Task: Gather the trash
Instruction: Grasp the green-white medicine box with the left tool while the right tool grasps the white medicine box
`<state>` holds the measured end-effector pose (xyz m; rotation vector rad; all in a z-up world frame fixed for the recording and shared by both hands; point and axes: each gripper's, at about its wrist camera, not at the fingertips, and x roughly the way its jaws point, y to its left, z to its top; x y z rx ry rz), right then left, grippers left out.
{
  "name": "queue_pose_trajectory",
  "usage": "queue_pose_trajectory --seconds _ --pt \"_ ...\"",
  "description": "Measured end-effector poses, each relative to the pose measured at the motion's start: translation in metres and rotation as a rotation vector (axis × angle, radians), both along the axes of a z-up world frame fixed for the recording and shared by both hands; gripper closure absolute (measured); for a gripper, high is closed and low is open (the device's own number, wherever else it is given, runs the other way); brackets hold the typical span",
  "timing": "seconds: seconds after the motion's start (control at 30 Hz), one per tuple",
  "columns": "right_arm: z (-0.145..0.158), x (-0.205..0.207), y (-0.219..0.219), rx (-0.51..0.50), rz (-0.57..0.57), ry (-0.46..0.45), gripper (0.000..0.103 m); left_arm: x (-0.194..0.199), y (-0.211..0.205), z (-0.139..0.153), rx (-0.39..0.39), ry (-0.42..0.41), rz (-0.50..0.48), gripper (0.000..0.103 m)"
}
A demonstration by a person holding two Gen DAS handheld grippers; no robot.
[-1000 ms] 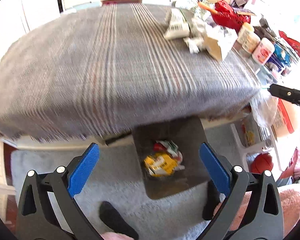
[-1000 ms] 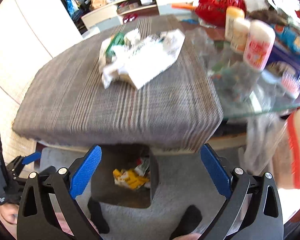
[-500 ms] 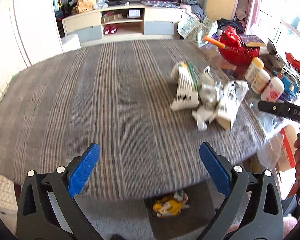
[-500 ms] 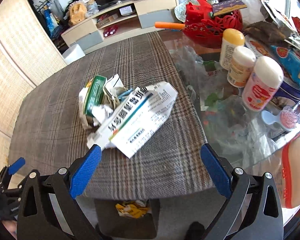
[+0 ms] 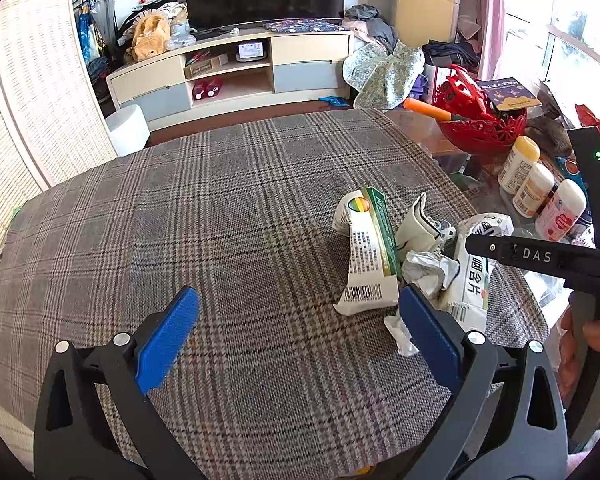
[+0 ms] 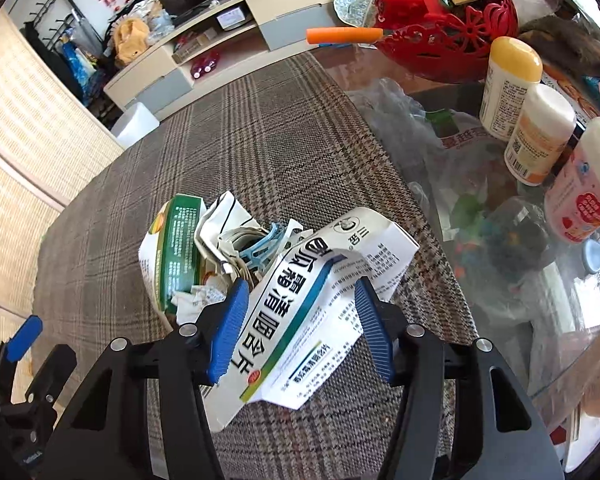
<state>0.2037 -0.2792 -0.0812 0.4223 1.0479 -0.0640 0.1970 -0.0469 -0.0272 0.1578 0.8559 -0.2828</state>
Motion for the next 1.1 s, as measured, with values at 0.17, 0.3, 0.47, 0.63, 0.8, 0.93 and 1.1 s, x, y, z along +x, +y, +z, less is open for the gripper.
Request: queue_pose_trajectory --seconds 0.17,0.3,0.47,0.63,0.8,0.93,1.1 --pt "-0.006 0.011 0.0 -0.004 -0.014 0.004 0.046 0.011 -0.006 -0.006 0.005 0.006 -0.004 0.008" --pt "-0.008 0.016 -0.002 -0.027 -0.013 0.004 0.047 0.017 -0.015 -0.01 0.011 0.008 -0.014 0.008" --pt "-0.012 0.018 -0.018 -0.037 -0.014 0.016 0.049 0.028 -0.028 -0.013 0.004 0.015 -0.026 0.008" --pt "-0.01 0.009 -0.032 -0.006 0.018 0.013 0.054 0.037 -0.045 -0.018 -0.024 0.037 -0.049 0.008" --pt "-0.012 0.009 -0.025 -0.104 0.093 0.032 0.054 0.046 -0.06 -0.029 -0.017 0.061 -0.045 0.008" --pt "-0.012 0.008 -0.026 -0.103 0.114 0.026 0.054 0.054 -0.068 -0.041 0.019 0.074 -0.025 0.011" --pt "-0.013 0.009 -0.03 -0.092 0.128 0.005 0.054 0.07 -0.065 -0.046 -0.018 0.095 -0.002 0.012"
